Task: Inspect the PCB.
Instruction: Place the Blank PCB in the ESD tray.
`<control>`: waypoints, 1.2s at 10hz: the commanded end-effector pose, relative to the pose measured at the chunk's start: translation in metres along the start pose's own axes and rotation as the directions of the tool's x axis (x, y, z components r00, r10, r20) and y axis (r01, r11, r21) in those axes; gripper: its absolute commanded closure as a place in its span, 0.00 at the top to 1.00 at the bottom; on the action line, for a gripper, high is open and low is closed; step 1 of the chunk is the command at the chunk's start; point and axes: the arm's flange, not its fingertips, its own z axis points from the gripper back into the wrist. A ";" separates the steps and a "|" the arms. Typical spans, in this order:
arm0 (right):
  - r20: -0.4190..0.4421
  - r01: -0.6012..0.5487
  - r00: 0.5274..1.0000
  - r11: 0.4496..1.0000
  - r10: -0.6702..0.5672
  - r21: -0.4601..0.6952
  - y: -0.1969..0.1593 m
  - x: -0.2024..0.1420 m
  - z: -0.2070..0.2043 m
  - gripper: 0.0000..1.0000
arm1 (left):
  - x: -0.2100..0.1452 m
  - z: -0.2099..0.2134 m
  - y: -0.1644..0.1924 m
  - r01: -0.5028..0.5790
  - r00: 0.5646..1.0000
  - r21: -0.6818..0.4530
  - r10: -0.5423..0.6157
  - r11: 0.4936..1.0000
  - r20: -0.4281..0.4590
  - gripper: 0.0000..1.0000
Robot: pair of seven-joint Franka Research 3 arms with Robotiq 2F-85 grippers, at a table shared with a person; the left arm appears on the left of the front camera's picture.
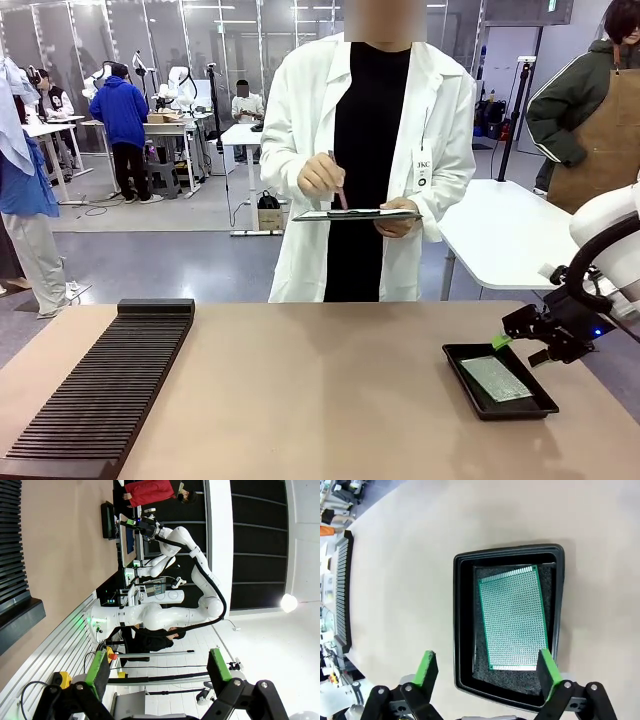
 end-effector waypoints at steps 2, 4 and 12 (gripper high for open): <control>0.008 0.029 1.000 0.999 -0.029 -0.029 0.007 -0.004 0.002 1.00 | 0.001 0.000 -0.002 -0.015 1.000 0.007 0.015 1.000 0.002 1.00; 0.009 0.002 1.000 1.000 -0.002 -0.004 0.003 -0.002 0.003 1.00 | 0.001 0.000 -0.002 -0.015 1.000 0.007 0.015 1.000 0.002 1.00; 0.009 0.002 1.000 1.000 -0.002 -0.004 0.003 -0.002 0.003 1.00 | 0.001 0.000 -0.002 -0.015 1.000 0.007 0.015 1.000 0.002 1.00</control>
